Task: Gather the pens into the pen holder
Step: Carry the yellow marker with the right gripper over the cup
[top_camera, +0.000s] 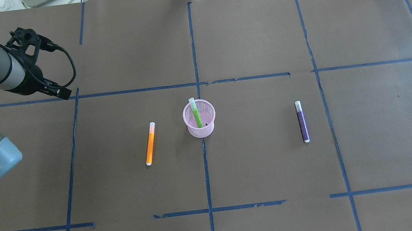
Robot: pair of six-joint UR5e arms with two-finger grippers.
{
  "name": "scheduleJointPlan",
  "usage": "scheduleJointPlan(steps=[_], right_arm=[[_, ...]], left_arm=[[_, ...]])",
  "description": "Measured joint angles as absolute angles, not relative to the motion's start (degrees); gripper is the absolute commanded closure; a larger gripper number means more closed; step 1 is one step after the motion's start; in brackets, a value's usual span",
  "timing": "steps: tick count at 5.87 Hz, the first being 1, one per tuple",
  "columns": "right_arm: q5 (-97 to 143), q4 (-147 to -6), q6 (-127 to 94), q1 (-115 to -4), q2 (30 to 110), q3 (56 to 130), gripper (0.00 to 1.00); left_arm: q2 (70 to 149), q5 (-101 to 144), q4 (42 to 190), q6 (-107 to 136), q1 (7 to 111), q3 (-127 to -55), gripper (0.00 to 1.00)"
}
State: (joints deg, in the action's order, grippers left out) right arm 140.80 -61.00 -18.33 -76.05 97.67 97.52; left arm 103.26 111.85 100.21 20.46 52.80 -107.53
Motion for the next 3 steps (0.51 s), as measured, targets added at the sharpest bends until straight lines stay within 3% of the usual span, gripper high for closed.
scheduleJointPlan(steps=[3], right_arm=[[125.1,-43.0,-53.1,-57.4,85.0,100.4,1.0]], left_arm=[[97.1,112.0,100.0,7.3,59.1,-106.8,0.18]])
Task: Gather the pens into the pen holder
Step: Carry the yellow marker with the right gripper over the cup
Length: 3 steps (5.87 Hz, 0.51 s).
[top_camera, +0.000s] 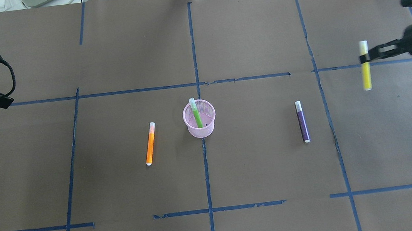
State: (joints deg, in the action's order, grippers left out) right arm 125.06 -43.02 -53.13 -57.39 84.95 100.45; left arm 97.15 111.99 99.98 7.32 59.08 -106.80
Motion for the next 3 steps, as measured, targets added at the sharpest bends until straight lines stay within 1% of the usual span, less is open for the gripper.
scheduleJointPlan(steps=[2,3], right_arm=[[101.6,-42.0,-70.6,-41.6,74.1,101.5,1.0],[90.8,-42.5,-75.3,-35.8,70.1,101.5,1.0]], left_arm=[[96.2,112.0,99.9,6.4,59.8,-106.3,0.16],[96.0,112.0,100.0,6.3,60.0,-106.2,0.15]])
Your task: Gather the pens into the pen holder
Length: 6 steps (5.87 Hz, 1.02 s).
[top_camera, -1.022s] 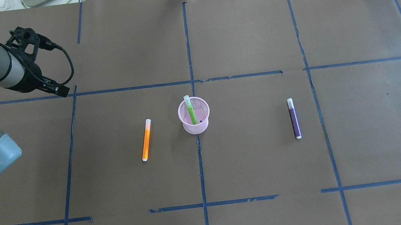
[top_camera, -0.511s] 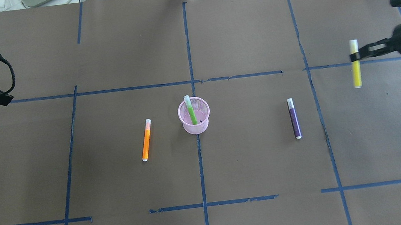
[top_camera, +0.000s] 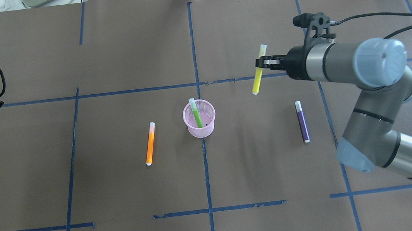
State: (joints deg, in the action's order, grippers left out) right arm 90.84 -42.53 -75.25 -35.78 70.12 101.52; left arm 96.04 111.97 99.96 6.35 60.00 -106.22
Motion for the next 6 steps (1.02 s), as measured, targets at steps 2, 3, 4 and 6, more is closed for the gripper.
scheduleJointPlan(steps=[2,3,4,6], right_arm=[[71.2,-45.7,-77.7,-25.3,64.9,101.3,0.98],[66.6,-48.5,-77.9,-22.7,62.5,101.3,0.95],[65.0,-51.5,-77.9,-21.6,60.6,101.5,0.85],[64.5,-53.2,-78.0,-20.3,59.9,101.2,0.19]], left_arm=[[96.0,111.9,99.9,6.5,60.1,-106.0,0.14],[96.1,111.8,100.0,6.7,60.3,-106.0,0.14],[96.1,111.8,100.0,6.7,60.6,-106.1,0.13],[96.2,112.0,100.0,6.7,61.0,-106.1,0.1]])
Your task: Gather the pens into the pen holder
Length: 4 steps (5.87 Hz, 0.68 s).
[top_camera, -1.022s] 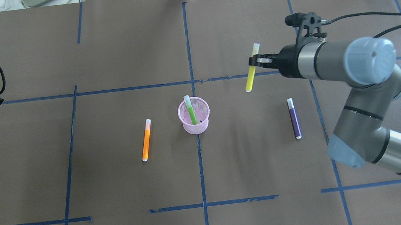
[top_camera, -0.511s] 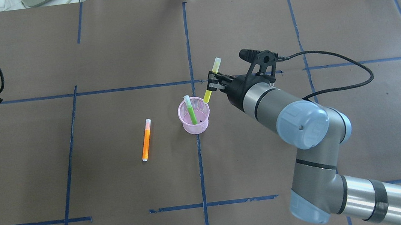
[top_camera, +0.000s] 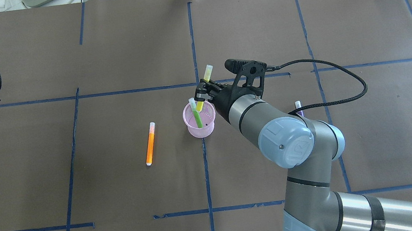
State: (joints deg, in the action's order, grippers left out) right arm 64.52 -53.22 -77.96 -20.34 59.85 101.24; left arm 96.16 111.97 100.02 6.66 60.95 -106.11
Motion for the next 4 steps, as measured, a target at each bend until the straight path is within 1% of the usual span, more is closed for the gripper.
scheduleJointPlan(steps=[1,3,4], right_arm=[[64.5,-53.4,-78.1,-19.8,59.9,101.1,0.01],[64.7,-53.3,-78.8,-19.2,60.2,101.4,0.01],[66.6,-53.2,-79.0,-19.7,60.6,102.4,0.01]], left_arm=[[96.2,112.0,100.0,6.6,61.0,-106.1,0.09],[97.2,112.2,99.9,8.5,60.7,-105.0,0.07],[99.9,114.3,99.9,13.9,59.4,-102.2,0.04]])
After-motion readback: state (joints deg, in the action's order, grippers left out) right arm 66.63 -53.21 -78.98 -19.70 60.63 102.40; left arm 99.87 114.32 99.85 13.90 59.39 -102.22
